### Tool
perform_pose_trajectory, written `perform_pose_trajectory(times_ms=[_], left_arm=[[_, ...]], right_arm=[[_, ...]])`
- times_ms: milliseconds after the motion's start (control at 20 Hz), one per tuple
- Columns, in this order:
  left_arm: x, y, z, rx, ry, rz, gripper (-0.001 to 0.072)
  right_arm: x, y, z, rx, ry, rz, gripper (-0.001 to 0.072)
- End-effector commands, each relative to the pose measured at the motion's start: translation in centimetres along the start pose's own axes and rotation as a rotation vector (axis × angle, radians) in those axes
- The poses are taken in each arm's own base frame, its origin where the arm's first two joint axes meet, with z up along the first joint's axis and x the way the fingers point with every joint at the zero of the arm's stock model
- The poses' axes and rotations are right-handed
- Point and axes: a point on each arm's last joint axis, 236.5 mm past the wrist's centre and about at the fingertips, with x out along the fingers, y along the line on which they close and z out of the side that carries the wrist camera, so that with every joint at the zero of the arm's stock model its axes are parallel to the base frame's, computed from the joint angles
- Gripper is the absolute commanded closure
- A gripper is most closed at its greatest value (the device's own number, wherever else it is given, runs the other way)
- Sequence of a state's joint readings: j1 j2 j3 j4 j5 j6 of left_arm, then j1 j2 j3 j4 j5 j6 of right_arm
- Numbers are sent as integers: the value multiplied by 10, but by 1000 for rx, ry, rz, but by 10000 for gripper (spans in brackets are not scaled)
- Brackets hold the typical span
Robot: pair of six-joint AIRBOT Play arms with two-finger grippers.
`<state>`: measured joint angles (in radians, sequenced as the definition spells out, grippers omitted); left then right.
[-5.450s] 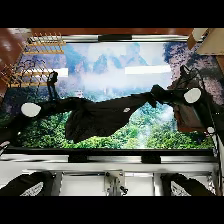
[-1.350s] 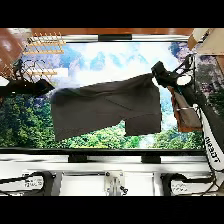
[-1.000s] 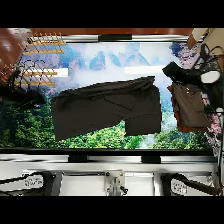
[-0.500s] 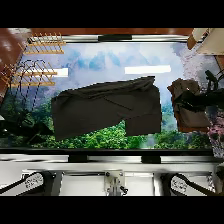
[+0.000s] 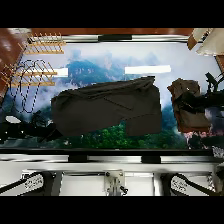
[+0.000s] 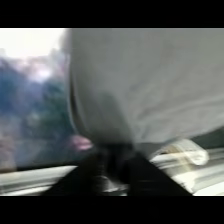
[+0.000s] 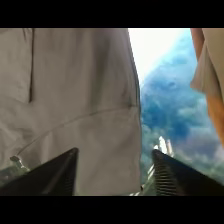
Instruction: Fold the shirts.
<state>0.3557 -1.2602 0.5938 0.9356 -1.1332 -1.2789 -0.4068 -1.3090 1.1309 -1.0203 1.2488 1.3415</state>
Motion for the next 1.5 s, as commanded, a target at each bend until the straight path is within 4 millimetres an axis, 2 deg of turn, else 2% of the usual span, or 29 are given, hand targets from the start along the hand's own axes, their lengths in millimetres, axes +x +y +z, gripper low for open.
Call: perform_pose_trajectory(times_ms=[0,50,200,250,450,600,750,800,850,900,950,1000,1050,1100,1200,1250,1300,1350,1400,1450], left_arm=[[8,-16,2,-11,-2,-34,581],[6,-18,2,-2,-2,-36,658],[-3,-24,6,49,-26,-41,669],[-5,-26,7,56,-33,-43,669],[-13,-32,9,65,-62,-46,669],[-16,-34,12,74,-77,-46,669],[-21,-37,18,93,-92,-46,669],[-22,-38,20,97,-99,-46,669],[-25,-40,23,108,-108,-46,669],[-29,-43,27,134,-119,-46,670],[-37,-49,34,172,-140,-47,670],[-51,-59,44,207,-179,-48,671],[-74,-75,60,269,-254,-48,671],[-107,-98,76,371,-351,-43,671],[-212,-166,96,651,-639,-5,671],[-282,-208,92,767,-831,16,671],[-351,-248,76,850,-1024,24,670],[-421,-288,43,930,-1227,26,670],[-482,-320,-1,1004,-1417,26,670],[-527,-342,-47,1053,-1573,13,670]], right_arm=[[23,-1,-24,57,104,54,81],[35,-2,-34,80,142,81,82],[64,-2,-55,72,226,108,82],[74,-3,-55,51,234,87,82],[112,-10,-31,84,136,22,83],[129,-14,-38,128,174,32,84],[134,1,-30,146,144,105,329],[134,6,-24,160,123,127,451],[134,12,-19,173,103,153,604],[131,22,-14,152,84,198,643],[122,40,-7,82,55,267,644],[107,60,4,6,16,324,644],[84,80,18,-72,-43,364,645],[48,104,38,-169,-136,388,644],[-54,162,75,-412,-388,395,644],[-122,198,85,-534,-556,386,644],[-193,231,85,-626,-727,374,644],[-270,262,74,-710,-927,348,644],[-337,284,54,-770,-1105,320,644],[-393,300,25,-817,-1259,293,644]])
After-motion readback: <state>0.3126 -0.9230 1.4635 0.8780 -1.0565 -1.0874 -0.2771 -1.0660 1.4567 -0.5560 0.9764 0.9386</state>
